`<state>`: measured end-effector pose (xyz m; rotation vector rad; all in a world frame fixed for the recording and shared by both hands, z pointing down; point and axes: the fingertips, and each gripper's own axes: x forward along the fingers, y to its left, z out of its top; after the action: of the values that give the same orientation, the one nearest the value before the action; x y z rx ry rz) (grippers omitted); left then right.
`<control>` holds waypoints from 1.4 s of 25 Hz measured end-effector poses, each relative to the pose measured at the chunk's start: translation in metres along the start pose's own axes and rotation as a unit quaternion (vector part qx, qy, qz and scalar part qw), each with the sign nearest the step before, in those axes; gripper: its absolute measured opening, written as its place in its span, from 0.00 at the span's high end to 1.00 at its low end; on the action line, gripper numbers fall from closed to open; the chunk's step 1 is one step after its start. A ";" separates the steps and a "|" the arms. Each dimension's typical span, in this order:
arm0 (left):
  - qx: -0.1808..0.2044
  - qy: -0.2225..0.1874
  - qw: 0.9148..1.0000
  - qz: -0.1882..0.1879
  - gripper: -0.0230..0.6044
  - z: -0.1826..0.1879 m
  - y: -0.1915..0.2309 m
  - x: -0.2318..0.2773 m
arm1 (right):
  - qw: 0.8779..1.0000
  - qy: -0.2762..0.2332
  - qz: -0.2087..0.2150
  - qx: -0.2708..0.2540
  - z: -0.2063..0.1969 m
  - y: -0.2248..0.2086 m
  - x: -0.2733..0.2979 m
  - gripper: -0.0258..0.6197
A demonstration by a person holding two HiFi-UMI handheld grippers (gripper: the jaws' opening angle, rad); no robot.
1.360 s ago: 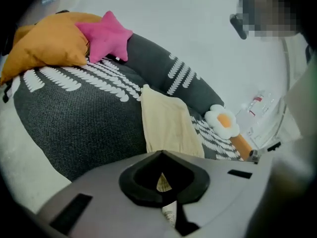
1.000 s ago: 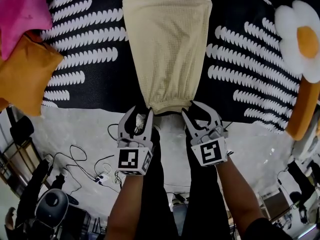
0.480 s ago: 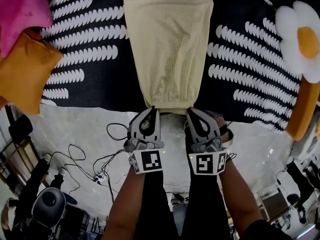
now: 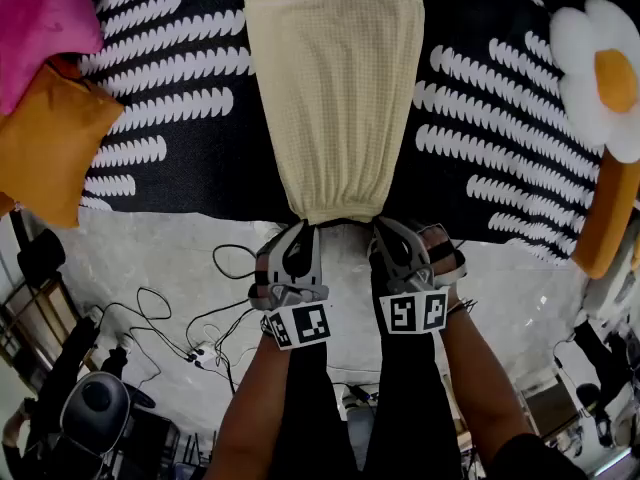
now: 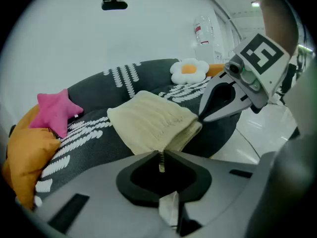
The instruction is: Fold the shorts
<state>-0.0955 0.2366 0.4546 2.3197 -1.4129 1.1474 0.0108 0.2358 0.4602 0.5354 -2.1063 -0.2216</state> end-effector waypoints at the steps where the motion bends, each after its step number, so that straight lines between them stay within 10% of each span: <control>1: 0.002 0.003 1.000 0.003 0.90 -0.002 0.002 -0.001 | 1.000 -0.002 0.007 -0.007 -0.001 0.003 0.002 0.95; 5: 0.026 0.008 0.999 -0.019 0.63 -0.006 0.003 -0.014 | 0.999 -0.037 0.026 -0.026 0.003 0.006 -0.018 0.81; 10: 0.172 -0.015 0.984 -0.043 0.63 -0.010 0.006 -0.019 | 0.989 -0.060 0.026 -0.136 0.000 -0.006 -0.021 0.77; 19: 0.481 -0.099 0.868 -0.077 0.69 -0.022 0.031 0.025 | 0.929 -0.072 0.030 -0.363 -0.016 -0.018 0.022 0.66; 27: 0.611 -0.133 0.773 -0.111 0.62 0.000 0.018 0.031 | 0.910 -0.108 0.064 -0.395 0.005 -0.017 0.017 0.65; 31: 0.643 -0.129 0.744 -0.131 0.68 -0.003 0.017 0.024 | 0.905 -0.135 0.085 -0.395 0.006 -0.014 0.017 0.65; 35: 0.642 -0.146 0.739 -0.139 0.77 0.003 0.006 0.026 | 0.901 -0.139 0.085 -0.403 0.011 -0.018 0.013 0.65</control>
<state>-0.0927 0.2144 0.4691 3.4763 -0.0410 2.1159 0.0008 0.2136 0.4579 -0.1903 -2.0764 -1.0594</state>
